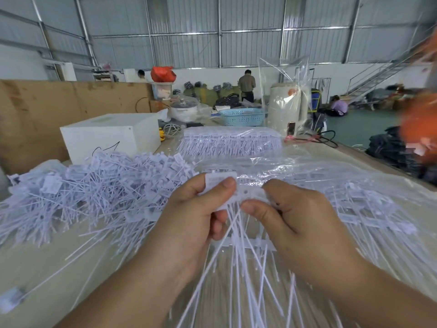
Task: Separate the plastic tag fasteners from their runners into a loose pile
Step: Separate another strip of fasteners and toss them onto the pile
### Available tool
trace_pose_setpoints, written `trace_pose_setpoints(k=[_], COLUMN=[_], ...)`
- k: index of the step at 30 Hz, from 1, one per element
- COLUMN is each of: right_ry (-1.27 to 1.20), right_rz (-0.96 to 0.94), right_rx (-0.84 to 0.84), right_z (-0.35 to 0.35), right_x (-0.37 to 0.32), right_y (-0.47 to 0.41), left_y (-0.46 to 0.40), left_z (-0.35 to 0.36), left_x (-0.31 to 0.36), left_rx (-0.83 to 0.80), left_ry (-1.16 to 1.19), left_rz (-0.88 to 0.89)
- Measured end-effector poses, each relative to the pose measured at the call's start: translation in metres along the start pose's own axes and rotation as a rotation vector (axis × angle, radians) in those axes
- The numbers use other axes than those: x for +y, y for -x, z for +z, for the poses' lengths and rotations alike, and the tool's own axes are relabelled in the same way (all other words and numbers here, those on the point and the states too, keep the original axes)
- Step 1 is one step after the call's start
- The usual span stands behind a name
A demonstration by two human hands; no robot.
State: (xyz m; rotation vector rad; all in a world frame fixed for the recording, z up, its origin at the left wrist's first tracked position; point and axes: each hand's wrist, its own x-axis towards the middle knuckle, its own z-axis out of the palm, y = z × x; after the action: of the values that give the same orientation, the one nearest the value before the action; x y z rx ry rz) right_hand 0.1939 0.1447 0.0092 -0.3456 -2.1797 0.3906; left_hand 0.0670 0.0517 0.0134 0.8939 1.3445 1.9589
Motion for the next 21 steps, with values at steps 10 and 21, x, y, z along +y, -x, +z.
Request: trace_pose_setpoints(k=[10,21], right_ry=[-0.216,-0.07], right_rz=[-0.006,-0.068], right_rx=[-0.259,-0.416], right_z=[-0.002,-0.002], right_x=[0.016,0.014], right_y=[-0.002,-0.002], left_y=[-0.002,0.001], left_z=[-0.007,-0.007], left_x=[-0.008,-0.009], left_rx=[-0.032,-0.228], left_ry=[-0.114,-0.196], left_rz=[-0.004,-0.021])
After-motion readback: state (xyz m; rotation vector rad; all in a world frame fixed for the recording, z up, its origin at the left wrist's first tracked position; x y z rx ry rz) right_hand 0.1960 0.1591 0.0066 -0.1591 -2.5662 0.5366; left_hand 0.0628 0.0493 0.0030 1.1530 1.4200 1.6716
